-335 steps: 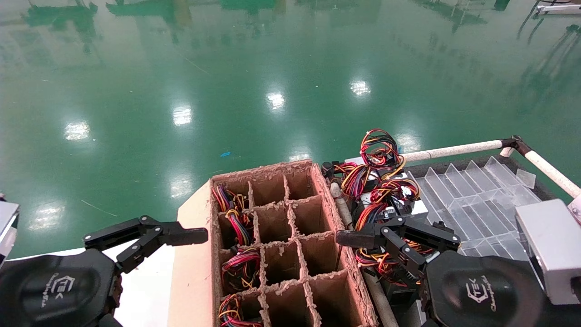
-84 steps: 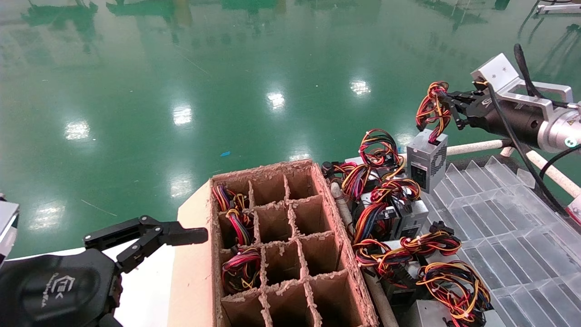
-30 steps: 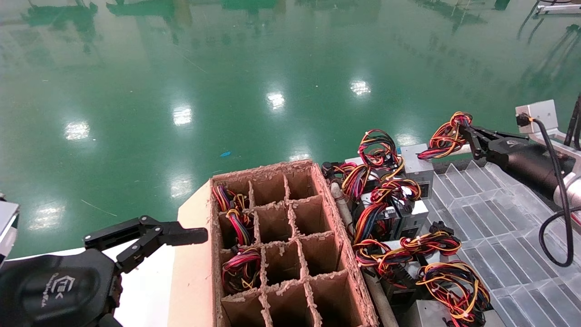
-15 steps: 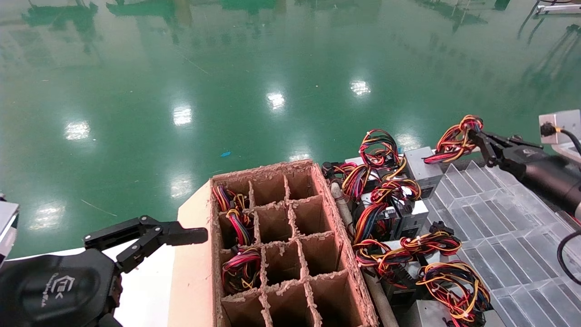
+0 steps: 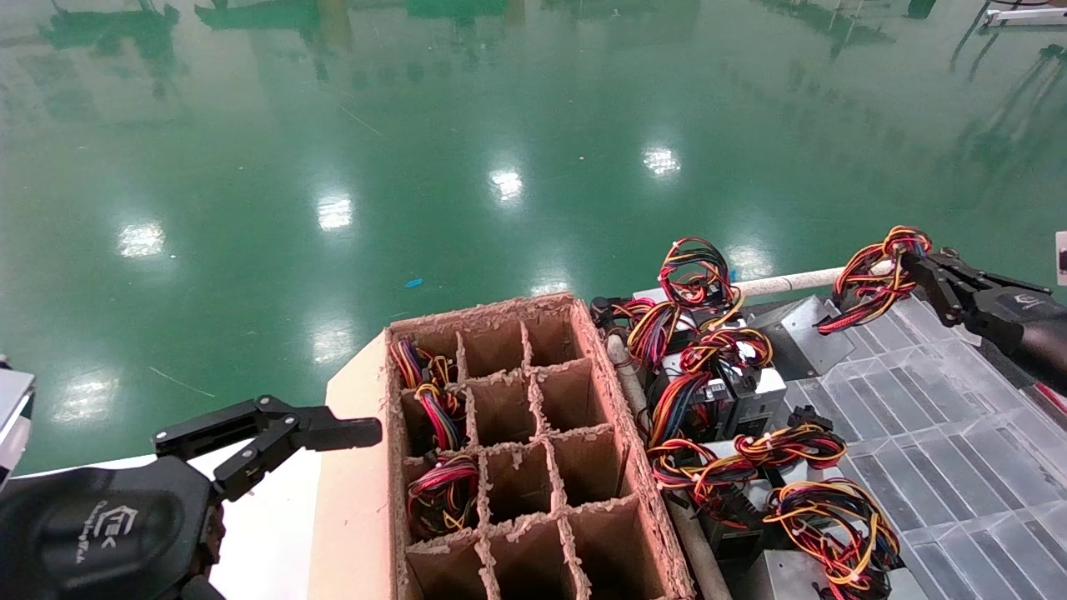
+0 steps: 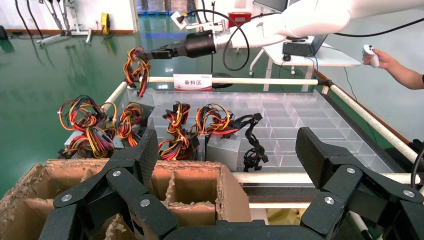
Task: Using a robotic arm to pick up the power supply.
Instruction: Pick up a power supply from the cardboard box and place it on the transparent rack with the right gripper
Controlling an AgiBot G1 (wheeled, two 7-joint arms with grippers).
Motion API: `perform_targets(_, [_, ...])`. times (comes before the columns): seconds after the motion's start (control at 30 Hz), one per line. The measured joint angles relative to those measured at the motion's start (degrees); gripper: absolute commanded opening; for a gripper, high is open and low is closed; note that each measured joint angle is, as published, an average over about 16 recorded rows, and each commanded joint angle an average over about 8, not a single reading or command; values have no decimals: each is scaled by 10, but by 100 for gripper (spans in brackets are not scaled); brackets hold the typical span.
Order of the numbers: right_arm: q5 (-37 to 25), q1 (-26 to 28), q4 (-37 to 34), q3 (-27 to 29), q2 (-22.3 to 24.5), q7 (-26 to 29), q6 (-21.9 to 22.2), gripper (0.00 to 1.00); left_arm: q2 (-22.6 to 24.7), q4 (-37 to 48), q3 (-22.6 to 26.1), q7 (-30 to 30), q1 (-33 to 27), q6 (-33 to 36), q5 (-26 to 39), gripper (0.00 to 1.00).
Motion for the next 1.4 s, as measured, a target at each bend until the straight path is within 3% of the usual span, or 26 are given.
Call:
perform_targets(0.8, [1, 80, 8, 1, -101, 13, 116, 0, 0, 0, 0, 0, 0, 0, 0, 100])
perform_targets(1.4, [-26, 82, 5, -18, -135, 19, 122, 0, 0, 0, 0, 0, 0, 0, 0, 100])
